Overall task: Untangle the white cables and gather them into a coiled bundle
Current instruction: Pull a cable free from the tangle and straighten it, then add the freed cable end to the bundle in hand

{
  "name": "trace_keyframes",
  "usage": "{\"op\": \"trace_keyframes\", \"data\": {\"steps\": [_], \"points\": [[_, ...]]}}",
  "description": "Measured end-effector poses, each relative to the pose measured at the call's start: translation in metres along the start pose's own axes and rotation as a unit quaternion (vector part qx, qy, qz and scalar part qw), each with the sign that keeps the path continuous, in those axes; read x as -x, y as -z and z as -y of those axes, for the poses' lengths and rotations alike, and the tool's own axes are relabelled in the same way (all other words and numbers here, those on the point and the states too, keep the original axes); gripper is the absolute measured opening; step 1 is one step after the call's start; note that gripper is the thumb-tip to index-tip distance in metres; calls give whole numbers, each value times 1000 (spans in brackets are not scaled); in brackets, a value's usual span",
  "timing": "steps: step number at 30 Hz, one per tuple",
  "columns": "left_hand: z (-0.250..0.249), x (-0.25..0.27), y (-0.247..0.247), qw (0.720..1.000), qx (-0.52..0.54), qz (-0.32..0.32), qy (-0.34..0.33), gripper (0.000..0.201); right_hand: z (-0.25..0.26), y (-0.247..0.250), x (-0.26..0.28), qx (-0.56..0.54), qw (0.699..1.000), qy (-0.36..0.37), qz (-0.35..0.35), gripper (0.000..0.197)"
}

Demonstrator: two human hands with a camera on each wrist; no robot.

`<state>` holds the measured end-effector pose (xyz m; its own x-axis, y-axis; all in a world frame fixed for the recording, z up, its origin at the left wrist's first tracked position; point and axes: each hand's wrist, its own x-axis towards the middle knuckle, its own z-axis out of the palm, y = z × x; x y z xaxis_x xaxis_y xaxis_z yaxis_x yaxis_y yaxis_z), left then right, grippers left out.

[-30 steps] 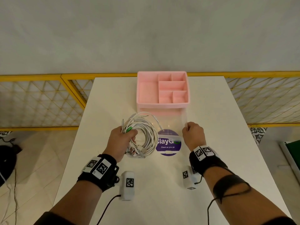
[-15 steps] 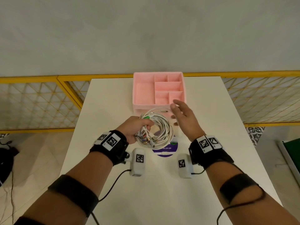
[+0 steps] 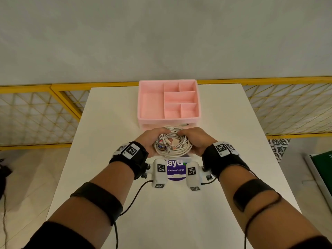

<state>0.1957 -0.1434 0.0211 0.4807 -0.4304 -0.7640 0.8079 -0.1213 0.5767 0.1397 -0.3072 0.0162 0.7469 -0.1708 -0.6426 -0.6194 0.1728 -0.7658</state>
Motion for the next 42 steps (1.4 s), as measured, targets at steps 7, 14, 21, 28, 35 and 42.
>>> {"op": "trace_keyframes", "data": {"steps": [7,14,21,28,35,42], "points": [[-2,-22,7,990,-57,-110,-61,32,-7,-14,-20,-2,998,-16,-65,20],[3,-43,15,979,-111,-148,-87,30,-29,-19,-51,34,994,40,-99,29],[14,-57,17,944,-202,-176,-191,30,-23,-32,-43,186,961,96,-183,37],[12,-47,20,848,-430,-160,-264,48,-29,-28,-50,232,946,126,-190,36],[20,-21,31,805,-487,-166,-294,53,-30,-34,-42,282,930,122,-201,39],[45,-23,43,674,-614,-177,-372,55,-42,-28,-13,440,847,236,-181,51]]}}
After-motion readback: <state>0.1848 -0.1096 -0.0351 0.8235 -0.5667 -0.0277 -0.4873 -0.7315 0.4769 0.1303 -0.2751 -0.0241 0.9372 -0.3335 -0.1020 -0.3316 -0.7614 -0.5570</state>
